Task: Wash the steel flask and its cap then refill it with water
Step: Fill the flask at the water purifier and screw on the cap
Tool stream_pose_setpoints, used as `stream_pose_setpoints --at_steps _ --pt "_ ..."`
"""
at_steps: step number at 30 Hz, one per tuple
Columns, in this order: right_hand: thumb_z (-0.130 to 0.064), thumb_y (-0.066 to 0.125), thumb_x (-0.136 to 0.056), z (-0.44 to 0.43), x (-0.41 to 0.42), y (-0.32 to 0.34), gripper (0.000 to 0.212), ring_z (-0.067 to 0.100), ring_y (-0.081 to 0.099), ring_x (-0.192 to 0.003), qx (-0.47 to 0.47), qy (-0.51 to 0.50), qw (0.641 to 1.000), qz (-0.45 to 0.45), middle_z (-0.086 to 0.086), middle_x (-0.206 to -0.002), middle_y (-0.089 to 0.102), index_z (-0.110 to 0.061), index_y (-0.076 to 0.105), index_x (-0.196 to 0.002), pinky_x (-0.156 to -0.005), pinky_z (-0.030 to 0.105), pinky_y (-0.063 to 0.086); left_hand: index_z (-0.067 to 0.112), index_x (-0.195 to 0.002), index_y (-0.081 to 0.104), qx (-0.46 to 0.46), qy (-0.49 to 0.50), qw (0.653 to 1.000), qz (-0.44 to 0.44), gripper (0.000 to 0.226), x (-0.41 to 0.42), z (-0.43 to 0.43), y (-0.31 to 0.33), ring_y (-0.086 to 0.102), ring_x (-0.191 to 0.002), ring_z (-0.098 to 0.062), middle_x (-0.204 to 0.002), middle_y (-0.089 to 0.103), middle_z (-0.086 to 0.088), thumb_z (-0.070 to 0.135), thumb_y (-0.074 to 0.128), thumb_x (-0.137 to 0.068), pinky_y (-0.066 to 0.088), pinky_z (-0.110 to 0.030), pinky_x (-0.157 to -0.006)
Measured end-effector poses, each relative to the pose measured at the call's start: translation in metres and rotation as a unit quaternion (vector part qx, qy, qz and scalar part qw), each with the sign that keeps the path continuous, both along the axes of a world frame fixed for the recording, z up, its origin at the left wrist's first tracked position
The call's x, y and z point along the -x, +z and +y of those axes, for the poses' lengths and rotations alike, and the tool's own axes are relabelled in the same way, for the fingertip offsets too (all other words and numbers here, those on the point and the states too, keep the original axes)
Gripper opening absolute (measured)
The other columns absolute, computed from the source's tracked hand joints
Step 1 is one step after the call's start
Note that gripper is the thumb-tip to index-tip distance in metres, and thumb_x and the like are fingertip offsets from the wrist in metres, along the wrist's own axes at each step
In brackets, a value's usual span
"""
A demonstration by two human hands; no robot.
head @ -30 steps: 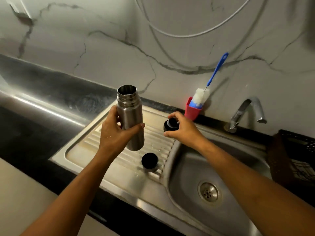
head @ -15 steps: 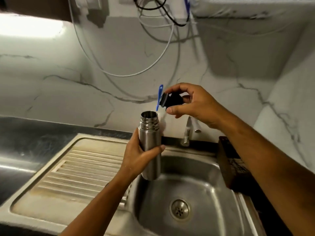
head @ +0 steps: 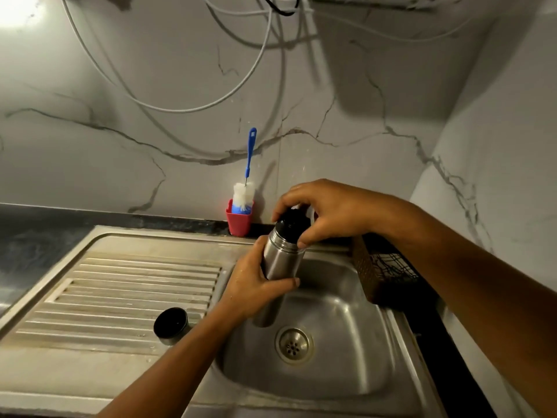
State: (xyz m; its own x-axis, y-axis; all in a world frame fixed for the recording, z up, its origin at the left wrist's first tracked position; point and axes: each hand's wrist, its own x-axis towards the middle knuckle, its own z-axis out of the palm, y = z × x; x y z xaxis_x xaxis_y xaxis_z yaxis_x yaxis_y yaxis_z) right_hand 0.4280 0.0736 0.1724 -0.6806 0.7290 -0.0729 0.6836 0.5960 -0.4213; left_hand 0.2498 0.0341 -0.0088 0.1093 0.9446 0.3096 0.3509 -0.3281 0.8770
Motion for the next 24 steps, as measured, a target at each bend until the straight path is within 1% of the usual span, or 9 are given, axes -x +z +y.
stream_pose_setpoints --at_steps 3,6,9,11,14,16,18,20,24 --pt "-0.027 0.088 -0.078 -0.001 0.002 -0.001 0.046 0.007 0.063 -0.099 -0.009 -0.010 1.000 -0.026 -0.013 -0.115 0.064 -0.034 0.066 -0.118 -0.075 0.018 0.047 0.049 -0.130 0.047 -0.001 0.005 1.000 0.008 0.076 -0.003 -0.001 -0.003 0.065 -0.107 0.002 -0.118 0.066 0.018 0.029 0.093 -0.072 0.057 -0.018 -0.084" --pt "-0.052 0.083 -0.078 -0.002 0.005 -0.002 0.040 0.009 0.062 -0.086 -0.056 -0.043 0.995 -0.067 -0.011 -0.096 0.064 -0.027 0.067 -0.106 -0.067 0.021 0.044 0.051 -0.124 0.046 0.001 0.014 1.000 0.017 0.074 -0.007 -0.002 -0.003 0.062 -0.105 0.009 -0.113 0.065 0.019 0.026 0.093 -0.072 0.051 -0.006 -0.080" --pt "-0.073 0.065 -0.083 -0.002 0.010 -0.012 0.046 0.012 0.057 -0.074 -0.145 -0.065 0.979 -0.127 -0.006 -0.080 0.059 -0.028 0.058 -0.085 -0.060 0.023 0.035 0.043 -0.130 0.046 0.007 0.013 1.000 0.016 0.076 -0.010 -0.003 -0.002 0.061 -0.103 0.012 -0.112 0.065 0.020 0.024 0.093 -0.073 0.048 -0.003 -0.079" --pt "-0.079 0.053 -0.086 -0.001 0.012 -0.019 0.051 0.010 0.052 -0.071 -0.190 -0.074 0.966 -0.158 -0.007 -0.078 0.055 -0.028 0.055 -0.084 -0.058 0.023 0.029 0.037 -0.133 0.047 0.013 0.007 1.000 0.011 0.076 -0.011 -0.001 -0.003 0.062 -0.102 0.012 -0.112 0.065 0.019 0.022 0.092 -0.074 0.048 -0.002 -0.078" --pt "-0.071 0.062 -0.087 0.000 0.004 -0.015 0.054 0.006 0.050 -0.081 -0.120 -0.062 0.982 -0.133 -0.015 -0.095 0.051 -0.033 0.059 -0.125 -0.070 0.024 0.041 0.040 -0.130 0.048 0.010 0.010 1.000 0.012 0.073 -0.011 0.004 -0.005 0.063 -0.104 0.008 -0.114 0.066 0.017 0.024 0.092 -0.074 0.049 -0.005 -0.079" --pt "-0.047 0.079 -0.086 0.003 -0.002 -0.009 0.064 0.005 0.055 -0.092 -0.013 -0.021 0.997 -0.069 -0.017 -0.113 0.052 -0.043 0.049 -0.142 -0.081 0.024 0.047 0.046 -0.128 0.047 0.013 0.013 1.000 0.015 0.074 -0.008 0.007 -0.006 0.064 -0.106 0.005 -0.115 0.066 0.017 0.026 0.092 -0.074 0.052 -0.008 -0.080" --pt "-0.025 0.081 -0.085 0.007 -0.006 -0.007 0.063 0.009 0.061 -0.101 0.022 0.009 0.999 -0.039 -0.015 -0.124 0.056 -0.043 0.053 -0.140 -0.088 0.026 0.053 0.050 -0.126 0.047 0.018 0.019 1.000 0.014 0.074 -0.007 0.008 -0.006 0.064 -0.105 0.005 -0.115 0.066 0.017 0.025 0.092 -0.073 0.054 -0.010 -0.078" --pt "-0.020 0.081 -0.086 0.011 -0.009 -0.010 0.055 0.010 0.065 -0.093 0.020 0.004 0.999 -0.024 -0.014 -0.111 0.061 -0.039 0.060 -0.133 -0.082 0.026 0.055 0.050 -0.123 0.047 0.023 0.020 0.999 0.018 0.073 -0.007 0.009 -0.008 0.063 -0.104 0.007 -0.113 0.066 0.017 0.024 0.093 -0.073 0.052 -0.007 -0.077" --pt "-0.053 0.077 -0.085 0.010 -0.010 -0.019 0.040 0.006 0.059 -0.080 -0.032 -0.044 0.997 -0.062 -0.010 -0.094 0.062 -0.032 0.064 -0.116 -0.068 0.022 0.046 0.045 -0.126 0.046 0.030 0.023 0.999 0.032 0.074 -0.010 0.006 -0.013 0.059 -0.101 0.017 -0.109 0.063 0.020 0.023 0.093 -0.073 0.047 0.000 -0.075"
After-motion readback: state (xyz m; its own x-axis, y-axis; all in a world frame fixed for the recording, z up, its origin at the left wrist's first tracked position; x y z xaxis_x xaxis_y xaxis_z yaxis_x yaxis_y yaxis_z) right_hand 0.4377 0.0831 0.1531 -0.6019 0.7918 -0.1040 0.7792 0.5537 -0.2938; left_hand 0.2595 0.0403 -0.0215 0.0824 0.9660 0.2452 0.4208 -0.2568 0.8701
